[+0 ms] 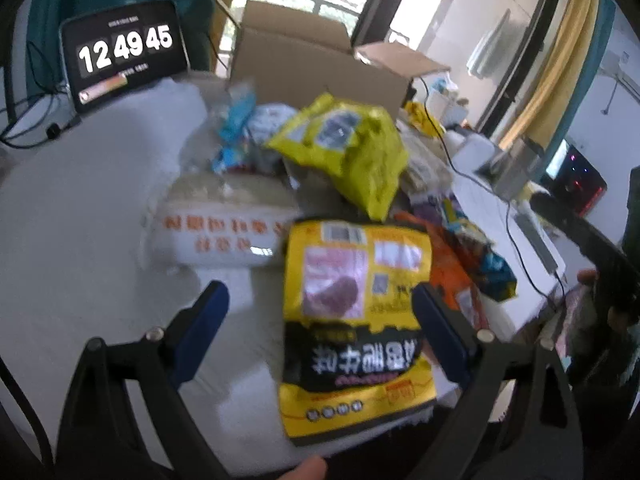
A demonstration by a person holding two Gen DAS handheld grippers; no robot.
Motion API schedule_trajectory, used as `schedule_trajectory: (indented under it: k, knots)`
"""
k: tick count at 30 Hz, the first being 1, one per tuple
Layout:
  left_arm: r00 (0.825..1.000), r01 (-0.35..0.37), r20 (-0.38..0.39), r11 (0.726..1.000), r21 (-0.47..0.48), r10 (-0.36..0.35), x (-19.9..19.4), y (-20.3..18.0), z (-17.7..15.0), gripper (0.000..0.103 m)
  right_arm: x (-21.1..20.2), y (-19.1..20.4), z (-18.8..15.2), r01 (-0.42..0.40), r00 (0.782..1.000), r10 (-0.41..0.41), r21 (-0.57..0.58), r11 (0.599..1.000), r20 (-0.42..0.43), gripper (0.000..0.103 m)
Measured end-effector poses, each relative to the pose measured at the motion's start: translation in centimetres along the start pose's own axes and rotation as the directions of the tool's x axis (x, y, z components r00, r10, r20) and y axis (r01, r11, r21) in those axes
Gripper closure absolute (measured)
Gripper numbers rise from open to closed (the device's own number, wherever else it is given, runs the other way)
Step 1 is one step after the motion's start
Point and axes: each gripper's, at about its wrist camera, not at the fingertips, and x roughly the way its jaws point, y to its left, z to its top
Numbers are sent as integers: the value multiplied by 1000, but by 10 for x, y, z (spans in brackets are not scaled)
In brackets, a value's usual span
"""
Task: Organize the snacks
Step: 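Grasp the yellow bag with black text with the left tool while the right tool grasps the blue snack bag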
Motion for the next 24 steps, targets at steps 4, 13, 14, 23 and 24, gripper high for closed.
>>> schedule_trajectory:
  k: [4,13,14,23,24]
  knots:
    - [999,27,-41,1000,16,-26,7,-7,-7,9,5,6,-7,-18,1000,18,-5,1000,-22,37]
    - [993,63,-106,997,42,-58,22,-20,-14,9,18,10,-27,-46,995,45,-14,999,-86,37]
    - [992,65,-114,997,42,-60,24,-20,-15,9,19,10,-29,-48,995,46,-15,999,-90,37]
    - [988,40,-150,995,93,-26,39,-28,-19,9,32,9,-47,-65,987,57,-47,997,-148,35]
    - [989,34,-149,994,105,-18,39,-29,-19,9,34,9,-48,-67,986,59,-52,996,-155,33]
